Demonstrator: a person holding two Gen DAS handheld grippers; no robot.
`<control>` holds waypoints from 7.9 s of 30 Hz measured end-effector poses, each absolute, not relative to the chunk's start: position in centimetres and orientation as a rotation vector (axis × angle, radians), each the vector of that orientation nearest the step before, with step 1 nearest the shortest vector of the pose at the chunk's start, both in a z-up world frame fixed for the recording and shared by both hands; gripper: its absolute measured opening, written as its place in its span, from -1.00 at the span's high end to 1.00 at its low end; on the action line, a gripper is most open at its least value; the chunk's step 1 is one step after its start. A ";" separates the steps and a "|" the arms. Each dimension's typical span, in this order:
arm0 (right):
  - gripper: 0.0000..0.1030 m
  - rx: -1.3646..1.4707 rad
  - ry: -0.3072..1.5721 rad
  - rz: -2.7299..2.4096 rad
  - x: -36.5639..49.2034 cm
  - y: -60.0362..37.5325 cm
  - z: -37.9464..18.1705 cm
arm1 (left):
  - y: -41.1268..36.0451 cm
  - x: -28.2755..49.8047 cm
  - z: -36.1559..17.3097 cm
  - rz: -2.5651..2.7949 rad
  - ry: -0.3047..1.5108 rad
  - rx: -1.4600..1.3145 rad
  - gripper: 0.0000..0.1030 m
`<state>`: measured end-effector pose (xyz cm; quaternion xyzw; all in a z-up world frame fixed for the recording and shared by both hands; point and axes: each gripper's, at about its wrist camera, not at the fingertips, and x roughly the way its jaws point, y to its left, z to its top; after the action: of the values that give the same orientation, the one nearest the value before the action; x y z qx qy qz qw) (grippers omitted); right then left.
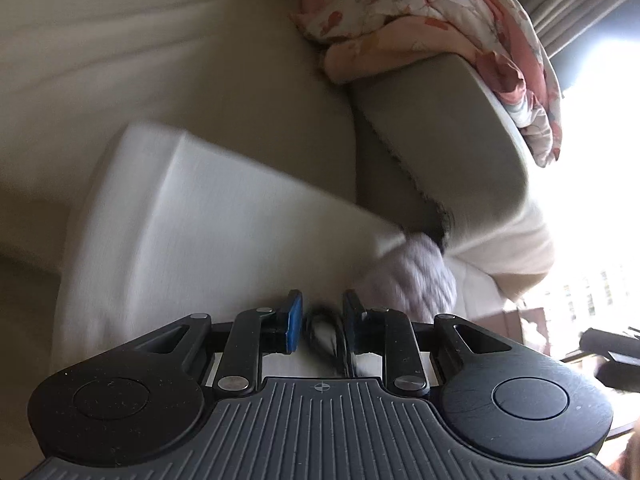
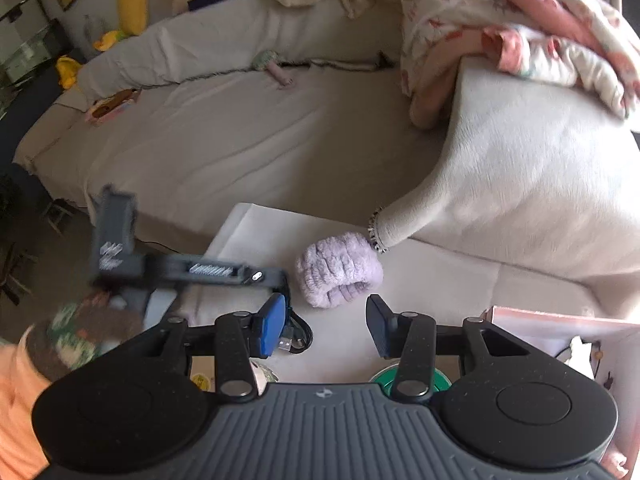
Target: Organize soft objects
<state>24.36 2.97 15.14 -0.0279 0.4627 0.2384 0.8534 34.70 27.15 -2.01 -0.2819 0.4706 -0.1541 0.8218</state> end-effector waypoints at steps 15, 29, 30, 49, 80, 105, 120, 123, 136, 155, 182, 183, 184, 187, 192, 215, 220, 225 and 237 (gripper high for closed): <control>0.08 0.042 0.986 0.540 25.4 -0.1 13.1 | 24.3 34.2 1.1 -0.351 1.189 -0.415 0.52; 0.08 0.079 0.942 0.562 22.5 -5.7 13.3 | 21.7 37.3 1.7 -0.225 1.085 -0.095 0.58; 0.08 0.076 0.946 0.556 22.5 -5.9 13.3 | 21.8 37.2 2.1 -0.226 1.064 -0.095 0.58; 0.07 0.087 0.923 0.553 21.6 -6.3 13.7 | 17.3 33.9 3.3 -0.241 1.203 0.142 0.48; -0.22 -0.059 1.085 0.413 29.6 6.3 10.8 | 25.4 27.6 0.3 -0.276 0.957 -0.031 0.64; 0.07 -0.253 1.192 0.316 34.0 11.7 5.0 | 26.5 26.4 -0.3 -0.298 0.883 -0.091 0.64; 0.36 -0.140 1.035 0.447 27.2 8.0 13.0 | 26.8 27.5 1.0 -0.299 0.889 -0.180 0.66; 0.36 -0.123 0.958 0.453 25.2 5.6 15.5 | 26.0 27.7 3.2 -0.285 0.866 -0.175 0.66; 0.35 0.033 0.649 0.358 18.0 -11.2 22.0 | 11.8 26.2 17.4 -0.465 0.697 -0.140 0.66; -0.21 0.215 0.609 0.201 12.3 -22.1 12.1 | 3.9 18.4 10.0 -0.601 0.710 -0.078 0.59; -1.00 -0.034 0.749 -0.017 2.3 -14.6 -0.7 | 1.1 4.8 -2.8 -0.140 0.647 0.042 -0.47; -1.00 -0.036 0.739 -0.005 2.2 -14.7 -0.8 | 1.2 4.8 -2.8 -0.140 0.647 0.034 -0.47; -1.00 -0.039 0.724 0.005 2.0 -14.9 -0.9 | 1.2 4.9 -2.7 -0.138 0.647 0.035 -0.47; -1.00 -0.040 0.687 0.012 1.2 -15.0 -1.3 | 1.1 5.0 -2.7 -0.125 0.647 0.035 -0.48; -1.00 -0.029 0.671 -0.014 1.0 -14.8 -1.4 | 0.9 5.2 -2.7 -0.120 0.647 0.035 -0.48; -1.00 -0.028 0.672 -0.014 0.7 -14.8 -1.4 | 0.9 5.2 -2.7 -0.120 0.647 0.035 -0.48; -1.00 -0.028 0.672 -0.014 0.7 -14.8 -1.4 | 0.9 5.2 -2.7 -0.120 0.647 0.035 -0.48; -1.00 -0.028 0.672 -0.014 0.7 -14.8 -1.4 | 0.9 5.2 -2.7 -0.120 0.647 0.035 -0.48; -1.00 -0.028 0.672 -0.014 0.7 -14.8 -1.4 | 1.0 5.2 -2.7 -0.120 0.648 0.034 -0.48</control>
<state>0.74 -14.81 -1.40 -0.0137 0.3299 -0.0067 0.9439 5.16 0.97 -2.69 0.0168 0.3180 -0.0591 0.9461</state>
